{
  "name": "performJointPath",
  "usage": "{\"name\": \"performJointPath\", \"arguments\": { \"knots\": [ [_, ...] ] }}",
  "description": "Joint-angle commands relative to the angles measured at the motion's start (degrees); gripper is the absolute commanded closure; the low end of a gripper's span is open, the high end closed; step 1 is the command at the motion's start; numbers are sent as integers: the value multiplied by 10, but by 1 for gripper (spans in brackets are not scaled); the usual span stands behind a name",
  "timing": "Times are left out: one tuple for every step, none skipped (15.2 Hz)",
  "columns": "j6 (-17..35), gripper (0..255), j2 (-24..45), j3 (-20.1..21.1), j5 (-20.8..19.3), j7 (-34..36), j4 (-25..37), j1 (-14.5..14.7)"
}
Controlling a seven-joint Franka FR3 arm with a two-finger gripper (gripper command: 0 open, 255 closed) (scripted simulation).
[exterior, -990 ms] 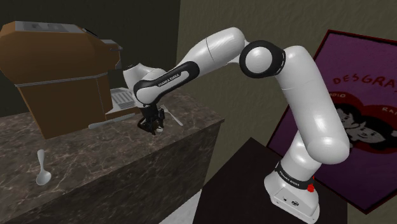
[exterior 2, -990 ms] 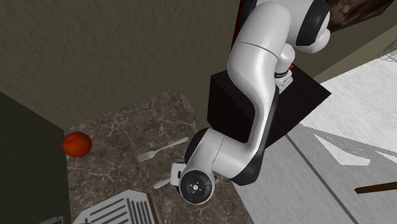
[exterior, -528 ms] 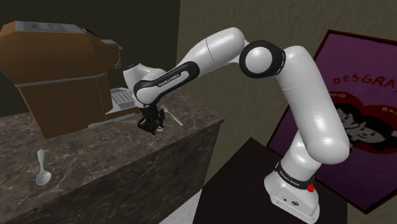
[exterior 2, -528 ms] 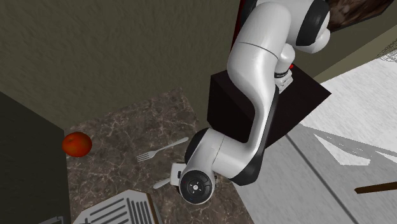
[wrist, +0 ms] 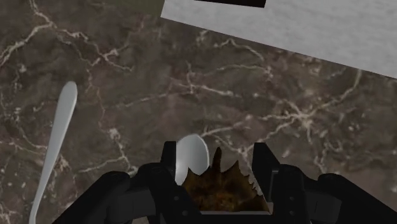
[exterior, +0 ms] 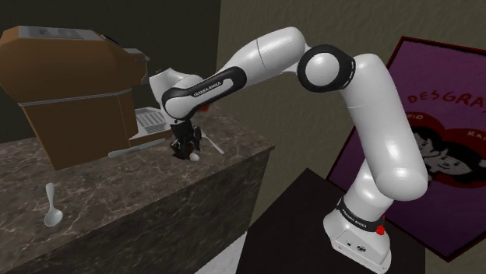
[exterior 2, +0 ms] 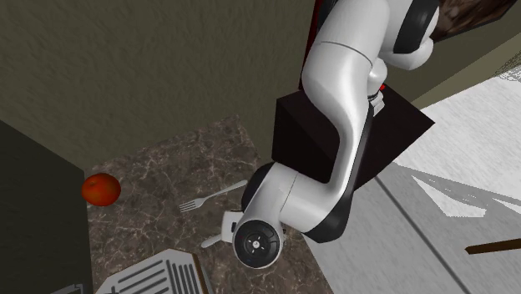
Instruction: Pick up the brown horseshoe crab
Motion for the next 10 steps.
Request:
{"name": "performJointPath", "arguments": {
  "knots": [
    [-9, 255, -11, 2, 2, -2, -2, -2],
    [-14, 255, -15, 2, 3, -3, -1, -2],
    [-19, 255, -19, 3, 5, -4, 0, -2],
    [-24, 255, -23, 4, 6, -6, 2, -2],
    [-30, 255, -27, 4, 7, -7, 4, -3],
    [-35, 255, -30, 5, 8, -8, 6, -3],
    [-41, 255, -34, 5, 9, -9, 8, -3],
    [-46, 255, -37, 6, 10, -10, 10, -3],
    [-47, 255, -38, 6, 10, -10, 10, -3],
    [-47, 255, -38, 6, 10, -10, 10, -3]
  ]
}}
